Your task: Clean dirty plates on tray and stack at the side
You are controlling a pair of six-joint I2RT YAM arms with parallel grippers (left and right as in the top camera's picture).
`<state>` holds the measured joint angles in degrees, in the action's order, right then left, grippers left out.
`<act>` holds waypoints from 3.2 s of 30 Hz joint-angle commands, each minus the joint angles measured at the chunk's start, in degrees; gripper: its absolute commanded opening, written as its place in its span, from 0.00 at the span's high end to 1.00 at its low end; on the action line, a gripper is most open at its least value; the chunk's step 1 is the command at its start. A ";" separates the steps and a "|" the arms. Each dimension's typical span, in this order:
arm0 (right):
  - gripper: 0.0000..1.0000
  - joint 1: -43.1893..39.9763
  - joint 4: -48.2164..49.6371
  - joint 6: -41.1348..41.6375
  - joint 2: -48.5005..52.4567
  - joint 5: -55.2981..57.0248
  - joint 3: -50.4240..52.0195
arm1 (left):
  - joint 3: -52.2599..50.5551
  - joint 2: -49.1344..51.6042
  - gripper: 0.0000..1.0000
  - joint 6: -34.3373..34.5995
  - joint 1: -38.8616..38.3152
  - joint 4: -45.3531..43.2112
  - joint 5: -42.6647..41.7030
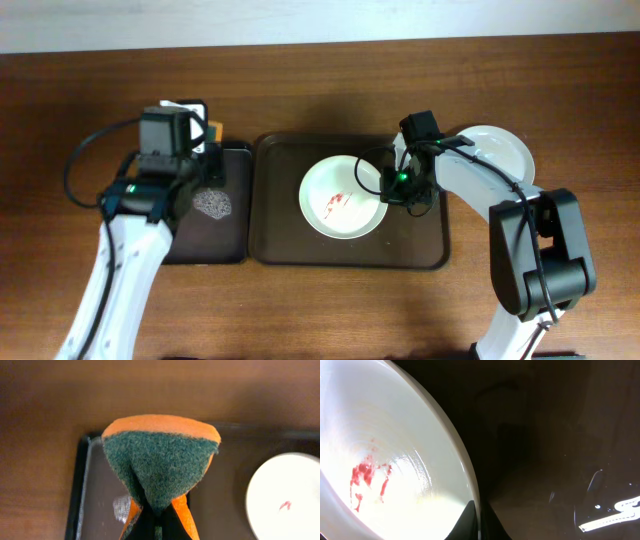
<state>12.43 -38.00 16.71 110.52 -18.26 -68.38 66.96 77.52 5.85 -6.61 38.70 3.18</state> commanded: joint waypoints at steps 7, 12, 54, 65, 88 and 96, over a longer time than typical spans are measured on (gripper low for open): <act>0.96 0.79 -1.66 0.22 -0.09 0.52 0.42 | 0.59 18.27 1.00 0.61 0.39 5.16 -0.98; 0.96 5.66 -0.17 1.40 -0.09 -0.57 0.39 | 0.72 18.25 1.00 0.57 0.35 2.80 -14.12; 0.96 8.52 3.08 6.27 -0.09 -0.55 0.39 | 1.40 21.90 1.00 17.55 -15.89 -1.95 -19.63; 0.96 8.52 2.91 6.27 -0.09 -0.55 0.39 | 0.48 32.76 1.00 24.13 -21.22 -4.87 -20.44; 0.96 8.50 2.71 6.05 -0.17 1.49 0.33 | 13.77 28.59 1.00 17.40 -17.97 11.30 4.66; 0.96 8.52 -3.23 1.86 -7.39 15.58 -2.08 | 13.38 16.41 1.00 16.52 -11.37 13.73 4.79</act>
<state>21.17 -40.75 20.60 108.38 -10.11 -68.99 79.53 97.23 23.33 -20.82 51.37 6.81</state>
